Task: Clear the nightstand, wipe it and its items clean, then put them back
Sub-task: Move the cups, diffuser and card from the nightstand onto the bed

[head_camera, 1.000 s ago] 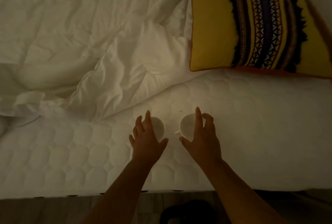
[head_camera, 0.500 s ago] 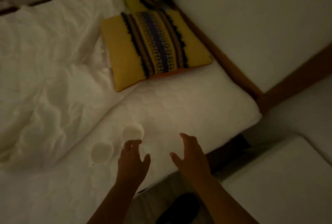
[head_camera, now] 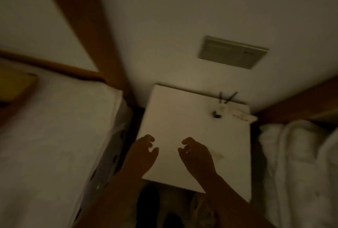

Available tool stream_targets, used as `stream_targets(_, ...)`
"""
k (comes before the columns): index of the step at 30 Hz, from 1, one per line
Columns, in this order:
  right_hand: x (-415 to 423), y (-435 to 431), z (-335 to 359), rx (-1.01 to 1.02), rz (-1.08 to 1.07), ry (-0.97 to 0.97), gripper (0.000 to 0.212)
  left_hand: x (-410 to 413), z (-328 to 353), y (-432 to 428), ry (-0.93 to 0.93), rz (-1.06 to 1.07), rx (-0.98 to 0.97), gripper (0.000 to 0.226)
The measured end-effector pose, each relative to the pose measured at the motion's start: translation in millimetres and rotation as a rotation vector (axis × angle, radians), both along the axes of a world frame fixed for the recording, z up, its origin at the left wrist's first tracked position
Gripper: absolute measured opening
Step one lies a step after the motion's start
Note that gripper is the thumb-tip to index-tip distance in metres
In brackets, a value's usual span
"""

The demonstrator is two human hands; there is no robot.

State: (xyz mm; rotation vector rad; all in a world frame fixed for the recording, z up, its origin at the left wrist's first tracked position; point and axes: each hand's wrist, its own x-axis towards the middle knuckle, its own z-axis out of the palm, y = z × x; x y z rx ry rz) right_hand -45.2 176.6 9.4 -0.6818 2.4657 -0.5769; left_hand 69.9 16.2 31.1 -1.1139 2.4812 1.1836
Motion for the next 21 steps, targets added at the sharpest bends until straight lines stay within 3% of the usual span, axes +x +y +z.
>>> stream_targets(5,-69.3,76.5,-1.6,-0.002,-0.312,0.048,0.023,-93.3,-11.8,39.6,0.058,-0.254,-0.014,0.043)
stream_targets(11,-130.9,127.4,-9.7,0.014,-0.475,0.145,0.036,-178.9,-38.0,68.8,0.080,-0.322,0.010,0.076)
stream_targets(14,-162.0,128.8,-16.3,0.019,-0.452,0.192,0.049,-214.8,-57.5,70.1,0.126,-0.306,-0.079,0.089)
stream_targets(17,-185.2,120.2,-25.4,-0.033,-0.410,0.226,0.059,-240.6,-76.2,67.5,0.207,-0.258,-0.017,0.097)
stream_targets(19,-196.6,110.4,-34.9,-0.042,-0.382,0.266,0.066,-250.2,-87.3,67.4,0.239,-0.235,0.015,0.095)
stream_targets(21,-205.0,100.1,-46.3,-0.027,-0.366,0.271,0.067,-254.0,-95.4,70.0,0.207,-0.230,-0.077,0.084)
